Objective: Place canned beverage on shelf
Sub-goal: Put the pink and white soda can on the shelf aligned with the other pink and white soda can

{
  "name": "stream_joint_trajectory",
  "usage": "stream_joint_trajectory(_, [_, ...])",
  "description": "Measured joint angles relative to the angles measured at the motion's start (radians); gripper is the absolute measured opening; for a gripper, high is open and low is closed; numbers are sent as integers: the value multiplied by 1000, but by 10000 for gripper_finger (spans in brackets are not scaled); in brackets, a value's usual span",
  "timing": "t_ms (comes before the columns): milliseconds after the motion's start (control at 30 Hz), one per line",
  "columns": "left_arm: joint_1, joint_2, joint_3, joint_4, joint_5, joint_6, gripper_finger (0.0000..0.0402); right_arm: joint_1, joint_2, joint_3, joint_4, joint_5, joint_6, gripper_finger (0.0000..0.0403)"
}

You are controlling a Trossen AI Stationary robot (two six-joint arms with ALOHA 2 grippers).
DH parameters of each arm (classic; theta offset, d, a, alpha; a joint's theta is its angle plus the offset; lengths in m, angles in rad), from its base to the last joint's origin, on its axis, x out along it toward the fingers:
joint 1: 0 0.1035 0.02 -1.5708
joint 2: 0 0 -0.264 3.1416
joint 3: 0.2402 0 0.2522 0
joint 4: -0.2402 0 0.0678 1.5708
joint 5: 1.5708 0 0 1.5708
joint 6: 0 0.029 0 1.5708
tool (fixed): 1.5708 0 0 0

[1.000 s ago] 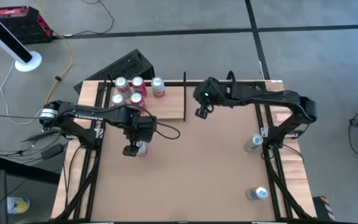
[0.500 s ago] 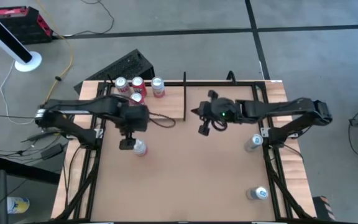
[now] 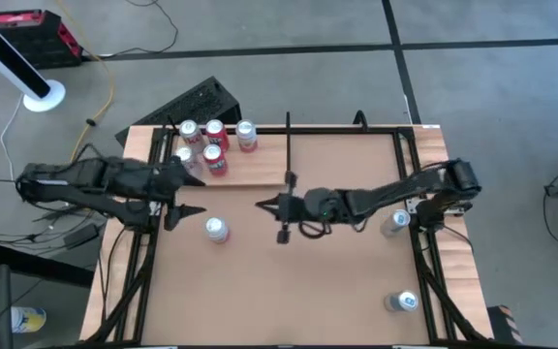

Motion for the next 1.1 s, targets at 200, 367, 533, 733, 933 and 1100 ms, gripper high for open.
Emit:
stream_joint_trajectory(200, [-47, -232, -390, 362, -81, 24, 336, -3, 161, 110, 91, -89, 52, 43])
stream_joint_trajectory(367, [-47, -376, -591, 537, -86, 85, 336, -4, 283, 241, 85, -212, 75, 88])
stream_joint_trajectory(533, [-47, -518, -643, 533, -109, 106, 336, -9, 389, 367, 26, -216, 100, 165])
stream_joint_trajectory(733, [-47, -683, -646, 462, -97, 88, 336, -27, 490, 508, -109, -215, 145, 277])
stream_joint_trajectory(933, [-46, -696, -646, 401, -98, 70, 336, -38, 560, 599, -190, -215, 156, 348])
stream_joint_trajectory(1100, [-46, -695, -665, 385, -97, 52, 336, -51, 574, 627, -219, -222, 191, 372])
